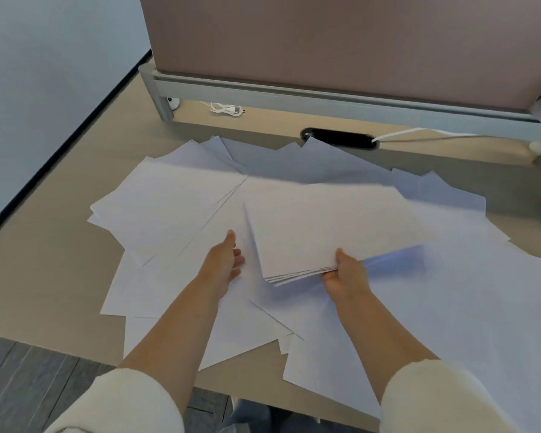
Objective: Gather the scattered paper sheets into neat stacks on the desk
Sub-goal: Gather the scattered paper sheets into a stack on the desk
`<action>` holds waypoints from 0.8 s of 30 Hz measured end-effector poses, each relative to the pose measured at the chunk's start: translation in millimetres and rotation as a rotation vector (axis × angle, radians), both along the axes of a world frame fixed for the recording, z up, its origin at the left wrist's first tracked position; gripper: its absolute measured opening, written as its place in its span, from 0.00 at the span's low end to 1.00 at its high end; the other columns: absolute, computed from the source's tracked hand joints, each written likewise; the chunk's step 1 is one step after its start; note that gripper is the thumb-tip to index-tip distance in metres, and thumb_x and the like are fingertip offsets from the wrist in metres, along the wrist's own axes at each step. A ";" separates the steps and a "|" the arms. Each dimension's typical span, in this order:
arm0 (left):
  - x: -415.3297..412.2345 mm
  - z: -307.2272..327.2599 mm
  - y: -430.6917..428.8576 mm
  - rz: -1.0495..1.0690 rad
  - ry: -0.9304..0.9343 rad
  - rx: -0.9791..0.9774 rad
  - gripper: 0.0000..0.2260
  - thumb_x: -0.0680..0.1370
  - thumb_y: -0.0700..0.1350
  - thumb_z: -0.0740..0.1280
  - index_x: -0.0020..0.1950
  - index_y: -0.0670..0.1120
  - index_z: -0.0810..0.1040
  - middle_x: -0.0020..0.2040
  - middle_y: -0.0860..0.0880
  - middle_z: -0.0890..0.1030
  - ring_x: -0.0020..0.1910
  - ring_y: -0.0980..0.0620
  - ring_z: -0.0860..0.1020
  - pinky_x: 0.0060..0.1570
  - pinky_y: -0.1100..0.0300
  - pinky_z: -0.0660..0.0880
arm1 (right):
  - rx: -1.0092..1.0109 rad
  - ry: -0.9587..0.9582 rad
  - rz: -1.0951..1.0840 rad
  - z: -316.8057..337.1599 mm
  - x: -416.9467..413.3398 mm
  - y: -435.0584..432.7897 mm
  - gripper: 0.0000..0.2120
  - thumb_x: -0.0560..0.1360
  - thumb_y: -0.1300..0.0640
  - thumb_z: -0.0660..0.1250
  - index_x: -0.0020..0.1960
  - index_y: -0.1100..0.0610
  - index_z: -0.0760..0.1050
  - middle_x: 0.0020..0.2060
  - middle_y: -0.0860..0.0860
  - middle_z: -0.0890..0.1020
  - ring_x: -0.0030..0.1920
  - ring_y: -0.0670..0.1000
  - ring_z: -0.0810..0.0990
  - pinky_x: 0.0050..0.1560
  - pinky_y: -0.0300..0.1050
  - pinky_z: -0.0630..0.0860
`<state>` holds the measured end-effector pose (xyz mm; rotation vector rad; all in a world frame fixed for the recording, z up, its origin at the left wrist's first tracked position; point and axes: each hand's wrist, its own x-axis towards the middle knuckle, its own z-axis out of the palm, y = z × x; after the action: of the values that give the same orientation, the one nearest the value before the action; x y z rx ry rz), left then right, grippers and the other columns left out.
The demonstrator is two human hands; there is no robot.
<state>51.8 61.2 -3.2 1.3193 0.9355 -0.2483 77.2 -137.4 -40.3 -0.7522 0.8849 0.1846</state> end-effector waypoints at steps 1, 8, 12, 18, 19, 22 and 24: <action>-0.6 -0.5 -2.7 -0.009 0.012 -0.001 0.24 0.80 0.57 0.56 0.66 0.40 0.69 0.54 0.46 0.74 0.51 0.48 0.74 0.48 0.56 0.70 | -0.010 0.035 0.026 -4.1 -2.2 2.2 0.20 0.80 0.63 0.60 0.70 0.57 0.64 0.59 0.53 0.76 0.53 0.53 0.79 0.62 0.53 0.73; 1.0 -2.0 -4.3 -0.066 0.065 0.046 0.22 0.80 0.57 0.57 0.65 0.42 0.69 0.55 0.46 0.74 0.50 0.47 0.76 0.52 0.52 0.72 | -0.034 0.032 0.034 -5.8 -9.6 0.1 0.17 0.79 0.63 0.60 0.67 0.57 0.67 0.59 0.52 0.78 0.48 0.51 0.79 0.59 0.49 0.74; 3.6 1.9 -10.1 -0.059 0.073 -0.007 0.14 0.80 0.53 0.59 0.50 0.42 0.72 0.49 0.46 0.75 0.46 0.48 0.76 0.52 0.52 0.72 | -0.042 0.071 0.073 -3.7 -13.9 -0.4 0.19 0.79 0.65 0.60 0.69 0.61 0.65 0.63 0.58 0.75 0.56 0.57 0.79 0.57 0.52 0.75; 5.0 1.3 -16.4 0.019 0.054 -0.078 0.06 0.79 0.43 0.63 0.49 0.41 0.75 0.38 0.47 0.77 0.34 0.52 0.74 0.33 0.62 0.71 | -0.063 0.103 0.215 2.1 -14.4 -5.8 0.16 0.79 0.64 0.61 0.66 0.64 0.68 0.49 0.57 0.80 0.41 0.52 0.79 0.32 0.46 0.78; 4.9 -0.5 -17.1 0.003 0.056 -0.067 0.05 0.78 0.43 0.64 0.50 0.41 0.75 0.38 0.46 0.77 0.34 0.52 0.74 0.33 0.62 0.71 | -0.080 0.110 0.265 4.2 -14.8 -9.0 0.14 0.79 0.63 0.61 0.64 0.64 0.69 0.45 0.56 0.80 0.40 0.53 0.79 0.32 0.48 0.79; 4.1 -1.8 -22.6 -0.064 0.036 -0.118 0.05 0.78 0.40 0.64 0.53 0.41 0.73 0.45 0.45 0.79 0.40 0.48 0.77 0.38 0.56 0.75 | -0.175 0.164 0.451 11.1 -15.9 -18.7 0.09 0.79 0.60 0.63 0.56 0.64 0.72 0.40 0.57 0.80 0.37 0.53 0.80 0.28 0.43 0.80; 4.3 -2.7 -27.5 -0.131 0.016 -0.120 0.12 0.78 0.38 0.64 0.62 0.41 0.70 0.56 0.44 0.78 0.48 0.46 0.78 0.41 0.54 0.76 | -0.244 0.200 0.610 16.7 -17.4 -26.4 0.10 0.78 0.56 0.64 0.51 0.64 0.74 0.34 0.57 0.82 0.29 0.52 0.82 0.23 0.37 0.77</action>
<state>56.1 33.8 -6.0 1.2706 0.8358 -0.4105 59.9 -163.8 -23.6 -1.2378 0.8526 0.7103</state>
